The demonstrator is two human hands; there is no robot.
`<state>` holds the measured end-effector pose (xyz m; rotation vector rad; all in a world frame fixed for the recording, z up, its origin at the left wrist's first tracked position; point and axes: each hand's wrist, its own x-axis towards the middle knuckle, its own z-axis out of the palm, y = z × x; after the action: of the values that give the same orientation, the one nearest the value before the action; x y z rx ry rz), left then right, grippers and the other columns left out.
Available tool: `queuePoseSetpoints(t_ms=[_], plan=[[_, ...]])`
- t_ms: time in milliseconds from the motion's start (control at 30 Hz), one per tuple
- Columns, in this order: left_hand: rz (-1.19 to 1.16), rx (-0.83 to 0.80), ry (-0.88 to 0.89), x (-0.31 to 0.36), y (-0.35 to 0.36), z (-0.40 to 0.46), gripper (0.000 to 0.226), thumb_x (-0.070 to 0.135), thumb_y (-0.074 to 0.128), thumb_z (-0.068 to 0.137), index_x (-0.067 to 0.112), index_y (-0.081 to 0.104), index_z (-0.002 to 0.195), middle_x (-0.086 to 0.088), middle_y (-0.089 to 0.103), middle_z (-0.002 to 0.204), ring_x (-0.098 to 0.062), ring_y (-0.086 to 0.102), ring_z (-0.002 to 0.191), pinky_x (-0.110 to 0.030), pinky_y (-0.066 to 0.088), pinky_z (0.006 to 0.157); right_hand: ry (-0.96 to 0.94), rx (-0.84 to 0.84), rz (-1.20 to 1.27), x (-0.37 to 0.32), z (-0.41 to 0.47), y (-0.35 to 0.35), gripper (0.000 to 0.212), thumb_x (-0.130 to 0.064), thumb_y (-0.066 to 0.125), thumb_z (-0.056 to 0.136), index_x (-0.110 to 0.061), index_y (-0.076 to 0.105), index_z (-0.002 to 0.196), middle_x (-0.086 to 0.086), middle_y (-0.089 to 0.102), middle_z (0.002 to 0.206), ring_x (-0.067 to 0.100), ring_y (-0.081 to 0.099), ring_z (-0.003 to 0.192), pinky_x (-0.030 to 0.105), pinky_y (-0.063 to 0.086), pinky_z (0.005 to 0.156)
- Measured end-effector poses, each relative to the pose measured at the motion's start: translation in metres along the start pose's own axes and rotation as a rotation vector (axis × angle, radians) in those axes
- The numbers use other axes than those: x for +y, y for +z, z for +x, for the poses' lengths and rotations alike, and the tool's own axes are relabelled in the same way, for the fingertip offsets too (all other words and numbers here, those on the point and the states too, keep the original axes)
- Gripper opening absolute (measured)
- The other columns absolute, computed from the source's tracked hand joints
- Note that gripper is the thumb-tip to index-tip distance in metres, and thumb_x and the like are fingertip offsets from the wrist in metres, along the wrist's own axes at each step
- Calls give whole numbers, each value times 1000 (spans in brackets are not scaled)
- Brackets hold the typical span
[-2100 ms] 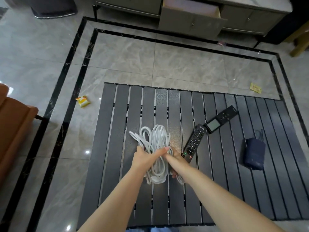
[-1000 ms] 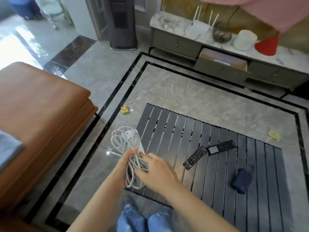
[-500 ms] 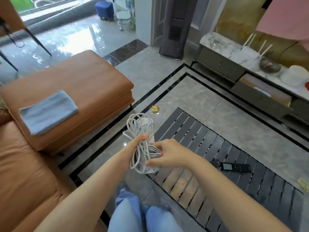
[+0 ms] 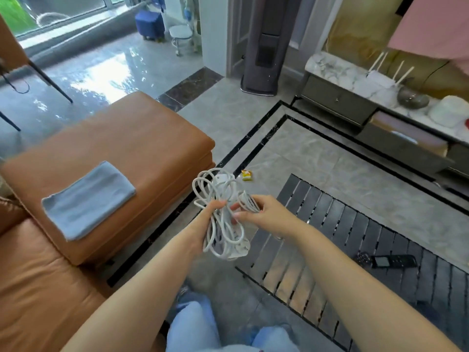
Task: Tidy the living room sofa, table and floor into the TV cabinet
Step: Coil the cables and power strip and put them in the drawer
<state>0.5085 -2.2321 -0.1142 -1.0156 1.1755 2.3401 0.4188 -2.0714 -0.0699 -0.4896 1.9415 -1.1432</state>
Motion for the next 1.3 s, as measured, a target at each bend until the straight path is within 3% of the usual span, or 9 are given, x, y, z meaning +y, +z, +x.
queuePoseSetpoints(t_ms=[133, 333, 433, 533, 667, 800, 967, 1133, 1300], plan=[[74, -42, -31, 57, -36, 0, 26, 33, 61, 91, 8, 71, 90, -12, 71, 75, -22, 66, 60, -30, 56, 62, 18, 249, 254, -39, 43, 39, 19, -15, 82, 80, -19, 65, 88, -14, 65, 65, -7, 60, 52, 10, 44, 50], [167, -59, -70, 116, -99, 5, 35, 32, 64, 88, 5, 67, 110, -16, 69, 92, -26, 66, 75, -37, 55, 72, 62, 445, 365, -78, 92, 90, 44, -28, 91, 67, -20, 57, 95, -8, 61, 77, -2, 58, 58, 12, 45, 51], [277, -83, -76, 132, -121, 9, 53, 28, 71, 82, 0, 62, 125, -21, 68, 98, -30, 66, 80, -40, 55, 76, 46, 443, 307, -84, 105, 103, 52, -43, 92, 59, -20, 67, 98, -4, 72, 89, 13, 71, 84, 29, 59, 77], [320, -164, -36, 143, -129, 15, 56, 28, 76, 75, 3, 62, 124, -19, 71, 100, -30, 69, 83, -40, 57, 76, 30, 382, 287, -92, 116, 107, 39, -37, 86, 69, -23, 70, 102, -2, 74, 96, 15, 72, 93, 39, 59, 88], [252, -214, 2, 160, -123, 25, 23, 23, 68, 88, 11, 68, 108, -14, 74, 89, -25, 72, 74, -33, 58, 63, 27, 344, 356, -109, 132, 93, 9, -15, 70, 89, -17, 69, 98, -5, 70, 84, -2, 66, 66, 19, 54, 63], [252, -175, -1, 178, -107, 42, 34, 25, 70, 85, 8, 64, 114, -12, 71, 86, -23, 69, 68, -31, 56, 59, -7, 432, 494, -118, 148, 65, 5, -4, 63, 92, -9, 63, 94, 5, 54, 66, 6, 43, 39, 18, 34, 40], [240, -103, 2, 212, -75, 87, 28, 20, 68, 88, 7, 61, 111, -11, 69, 79, -22, 68, 64, -32, 56, 57, 119, 635, 588, -102, 195, 11, 8, -3, 62, 90, -10, 59, 90, 17, 52, 75, 9, 33, 35, 22, 28, 38], [361, -8, 128, 236, -31, 138, 28, 13, 70, 86, 8, 64, 113, -13, 72, 85, -27, 72, 76, -38, 59, 70, 223, 623, 580, -79, 233, -38, 16, -11, 67, 88, -13, 67, 104, 4, 50, 54, 12, 33, 35, 22, 27, 40], [615, 123, 218, 263, 29, 204, 60, 33, 83, 56, 19, 65, 112, -6, 74, 98, -24, 72, 91, -45, 57, 90, 286, 570, 616, -69, 260, -111, 23, -15, 69, 87, -18, 68, 109, 10, 50, 65, 13, 35, 38, 23, 29, 42]])
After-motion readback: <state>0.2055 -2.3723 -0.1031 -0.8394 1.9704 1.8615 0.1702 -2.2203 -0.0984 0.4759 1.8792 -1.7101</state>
